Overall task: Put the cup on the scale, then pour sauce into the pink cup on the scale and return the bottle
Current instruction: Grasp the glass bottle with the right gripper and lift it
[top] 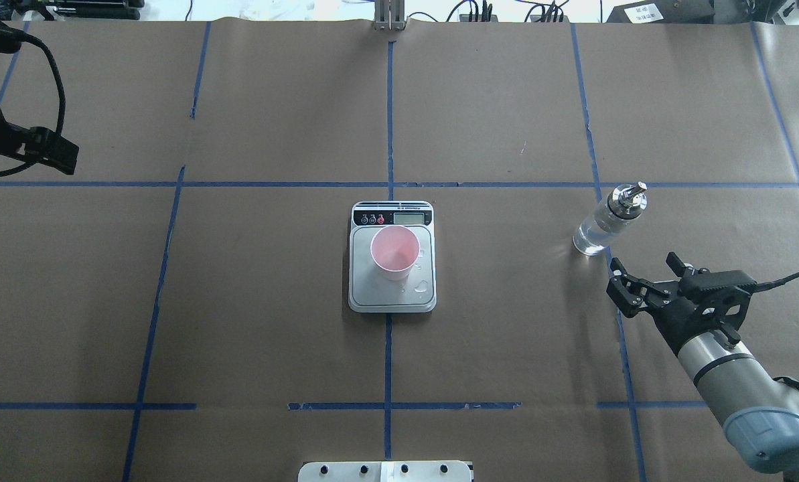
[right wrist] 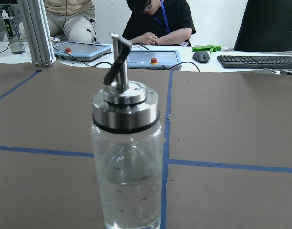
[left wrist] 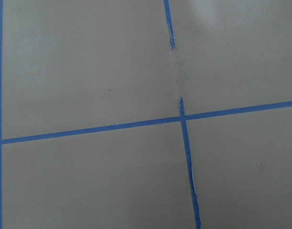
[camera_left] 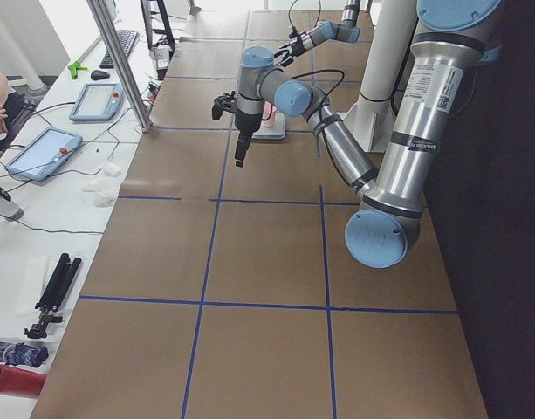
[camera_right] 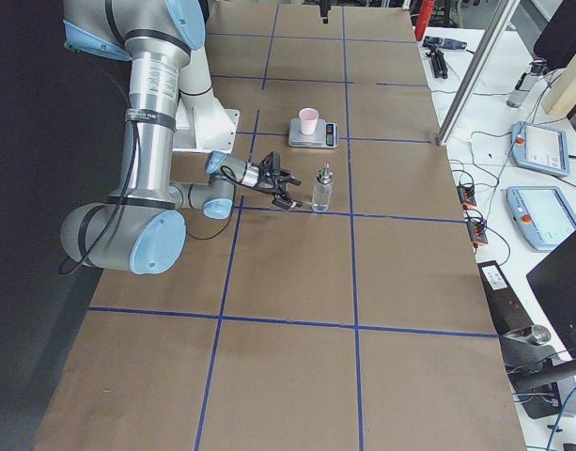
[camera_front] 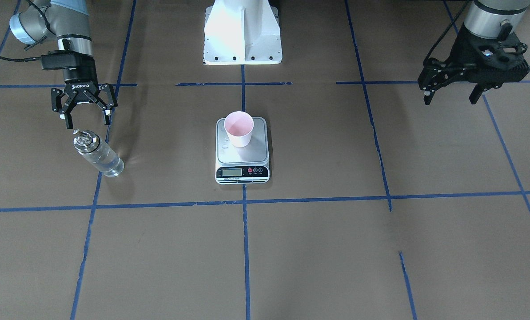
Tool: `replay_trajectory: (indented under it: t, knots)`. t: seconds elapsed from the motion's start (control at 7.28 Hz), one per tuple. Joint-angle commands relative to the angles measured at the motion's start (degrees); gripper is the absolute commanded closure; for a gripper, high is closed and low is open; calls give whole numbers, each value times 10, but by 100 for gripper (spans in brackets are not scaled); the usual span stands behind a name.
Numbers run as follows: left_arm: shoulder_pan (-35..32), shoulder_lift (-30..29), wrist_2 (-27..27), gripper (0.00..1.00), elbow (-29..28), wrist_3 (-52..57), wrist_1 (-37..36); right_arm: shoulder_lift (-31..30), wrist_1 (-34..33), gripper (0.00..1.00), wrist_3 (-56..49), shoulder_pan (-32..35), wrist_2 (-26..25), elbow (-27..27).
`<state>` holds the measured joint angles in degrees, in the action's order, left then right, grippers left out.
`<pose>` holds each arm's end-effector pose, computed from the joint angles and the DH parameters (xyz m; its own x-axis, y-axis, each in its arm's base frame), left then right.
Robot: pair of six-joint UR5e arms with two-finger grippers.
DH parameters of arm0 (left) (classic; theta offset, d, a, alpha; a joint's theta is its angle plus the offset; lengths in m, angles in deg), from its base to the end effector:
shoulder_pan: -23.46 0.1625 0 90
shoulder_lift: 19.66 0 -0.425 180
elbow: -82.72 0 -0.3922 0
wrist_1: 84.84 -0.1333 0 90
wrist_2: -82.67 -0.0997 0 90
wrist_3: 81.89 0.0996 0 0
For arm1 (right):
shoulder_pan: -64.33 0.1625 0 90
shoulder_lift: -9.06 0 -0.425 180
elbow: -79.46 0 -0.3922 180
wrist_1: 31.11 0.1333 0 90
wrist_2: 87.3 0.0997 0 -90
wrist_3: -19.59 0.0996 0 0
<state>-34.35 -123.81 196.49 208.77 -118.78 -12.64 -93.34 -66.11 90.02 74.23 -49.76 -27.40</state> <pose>0.1812 -0.4625 0.2968 0.7970 0.1073 -0.5944 0.0358 0.9740 0.2239 -0.3602 -0.2783 0.4921 0.7321 -0.0794 0.6766 -0.5649 0.4842 0.6681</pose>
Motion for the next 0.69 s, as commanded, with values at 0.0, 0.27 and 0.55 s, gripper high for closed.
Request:
replay_trajectory:
  t: [0.0,0.27,0.55]
  knots:
    - [-1,0,0,0,-5,1,0,34,-2,0,-28,13,-14,26]
    - [0,0,0,0,-9,1,0,89,0,0,-49,40,-11,87]
    - [-1,-1,1,0,-8,1,0,112,1,0,-61,61,2,105]
